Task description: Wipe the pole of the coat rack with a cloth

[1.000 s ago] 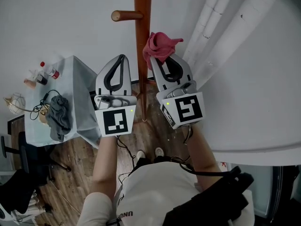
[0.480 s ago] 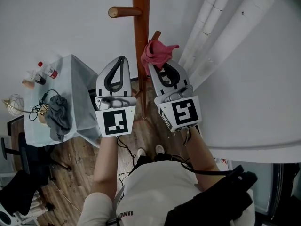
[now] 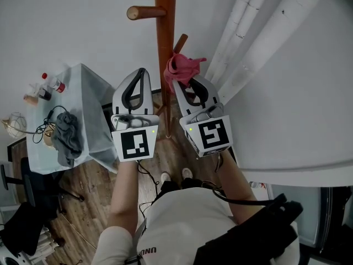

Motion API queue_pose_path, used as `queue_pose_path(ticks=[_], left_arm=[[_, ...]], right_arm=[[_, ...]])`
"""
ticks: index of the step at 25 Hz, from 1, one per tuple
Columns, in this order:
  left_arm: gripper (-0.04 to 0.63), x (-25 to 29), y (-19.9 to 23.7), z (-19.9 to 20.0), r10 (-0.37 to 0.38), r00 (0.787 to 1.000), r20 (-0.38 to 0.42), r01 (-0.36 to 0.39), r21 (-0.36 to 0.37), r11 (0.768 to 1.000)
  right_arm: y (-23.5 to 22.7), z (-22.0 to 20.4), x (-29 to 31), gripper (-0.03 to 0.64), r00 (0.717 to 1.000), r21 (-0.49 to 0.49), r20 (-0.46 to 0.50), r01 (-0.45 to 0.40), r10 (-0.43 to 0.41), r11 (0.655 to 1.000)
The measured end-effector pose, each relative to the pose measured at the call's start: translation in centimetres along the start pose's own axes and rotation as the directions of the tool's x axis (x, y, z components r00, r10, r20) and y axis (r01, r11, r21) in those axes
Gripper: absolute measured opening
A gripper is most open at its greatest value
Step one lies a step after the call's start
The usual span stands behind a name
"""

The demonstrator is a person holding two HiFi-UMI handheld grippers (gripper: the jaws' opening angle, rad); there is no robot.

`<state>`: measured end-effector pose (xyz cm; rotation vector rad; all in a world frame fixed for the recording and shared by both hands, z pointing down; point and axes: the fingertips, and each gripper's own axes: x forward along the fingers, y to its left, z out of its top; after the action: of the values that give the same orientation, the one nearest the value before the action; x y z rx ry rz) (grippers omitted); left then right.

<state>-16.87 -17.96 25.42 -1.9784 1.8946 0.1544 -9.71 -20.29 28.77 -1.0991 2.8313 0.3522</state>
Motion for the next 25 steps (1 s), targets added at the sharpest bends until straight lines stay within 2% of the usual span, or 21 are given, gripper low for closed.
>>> queue_pose_path(ticks=[2,6,10,13,14,17,18,25], left_arm=[[0.014,-0.2,0.0,0.0,-0.001,1.0,-0.003,0.001,-0.007,1.0],[0.014,-0.6,0.3,-0.3,0.002,1.0,-0.011,-0.002,-0.017,1.0],[0.014,-1.1,0.6,-0.7,0.01,1.0,-0.018,-0.01,-0.03,0.999],[0.014,-1.4,0.7,-1.0,0.014,1.0,-0.028,-0.015,-0.035,0.999],[0.014,-1.5,0.7,-1.2,0.015,0.999,-0.032,-0.016,-0.037,0.999],[0.014,-1.9,0.7,-1.8,0.011,0.999,-0.045,-0.012,-0.039,0.999],[0.014,-2.0,0.6,-2.0,0.01,0.999,-0.05,-0.012,-0.04,0.999],[0.014,-2.8,0.8,-2.9,0.012,0.997,-0.082,-0.016,-0.049,0.999]], right_arm=[[-0.1,0.5,-0.3,0.074,1.0,-0.003,0.01,0.007,-0.007,1.0],[-0.2,2.9,-1.0,0.074,0.996,-0.051,0.09,0.024,-0.02,0.998],[0.2,3.3,-2.1,0.074,0.995,-0.073,0.093,0.037,-0.03,0.997],[1.4,3.1,-2.4,0.074,0.994,-0.067,0.105,0.016,-0.009,0.998],[1.9,2.8,-2.5,0.074,0.996,-0.083,0.089,0.002,0.005,0.997],[3.4,0.3,-2.6,0.074,0.996,-0.207,-0.067,-0.069,0.056,0.976],[3.8,-0.4,-2.5,0.074,0.993,-0.219,-0.098,-0.082,0.061,0.972],[4.5,-2.2,-2.2,0.074,0.989,-0.207,-0.147,-0.065,0.035,0.976]])
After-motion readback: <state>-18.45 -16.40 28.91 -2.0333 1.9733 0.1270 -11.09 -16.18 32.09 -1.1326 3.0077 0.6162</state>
